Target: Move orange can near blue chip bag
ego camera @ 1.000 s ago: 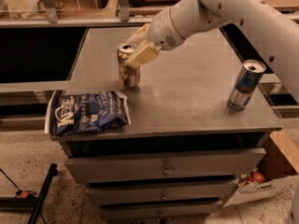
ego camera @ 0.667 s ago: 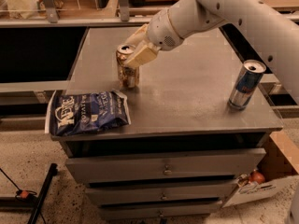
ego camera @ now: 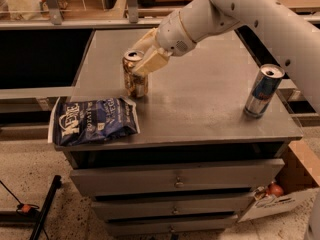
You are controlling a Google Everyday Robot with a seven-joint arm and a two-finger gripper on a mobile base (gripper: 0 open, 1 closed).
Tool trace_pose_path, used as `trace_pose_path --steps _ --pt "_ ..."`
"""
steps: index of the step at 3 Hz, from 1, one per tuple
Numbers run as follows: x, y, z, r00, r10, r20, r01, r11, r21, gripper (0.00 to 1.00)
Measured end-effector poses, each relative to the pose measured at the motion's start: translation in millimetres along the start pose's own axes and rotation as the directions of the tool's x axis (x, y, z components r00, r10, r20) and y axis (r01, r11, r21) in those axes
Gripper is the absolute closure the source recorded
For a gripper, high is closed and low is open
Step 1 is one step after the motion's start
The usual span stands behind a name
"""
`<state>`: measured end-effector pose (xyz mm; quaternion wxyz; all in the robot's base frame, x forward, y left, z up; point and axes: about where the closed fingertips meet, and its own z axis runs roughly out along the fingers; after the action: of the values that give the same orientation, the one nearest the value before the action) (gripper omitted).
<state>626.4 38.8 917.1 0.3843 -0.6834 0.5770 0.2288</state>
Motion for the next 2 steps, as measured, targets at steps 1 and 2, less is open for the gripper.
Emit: trace_pose_path --steps 1,2 --pt "-3.7 6.3 0.6 1.000 -0.022 0.008 0.022 0.9991 -0.036 0.64" --pt "-6.2 11.0 1.4 0.999 -0.040 0.011 0.040 0.9970 -0.066 0.40"
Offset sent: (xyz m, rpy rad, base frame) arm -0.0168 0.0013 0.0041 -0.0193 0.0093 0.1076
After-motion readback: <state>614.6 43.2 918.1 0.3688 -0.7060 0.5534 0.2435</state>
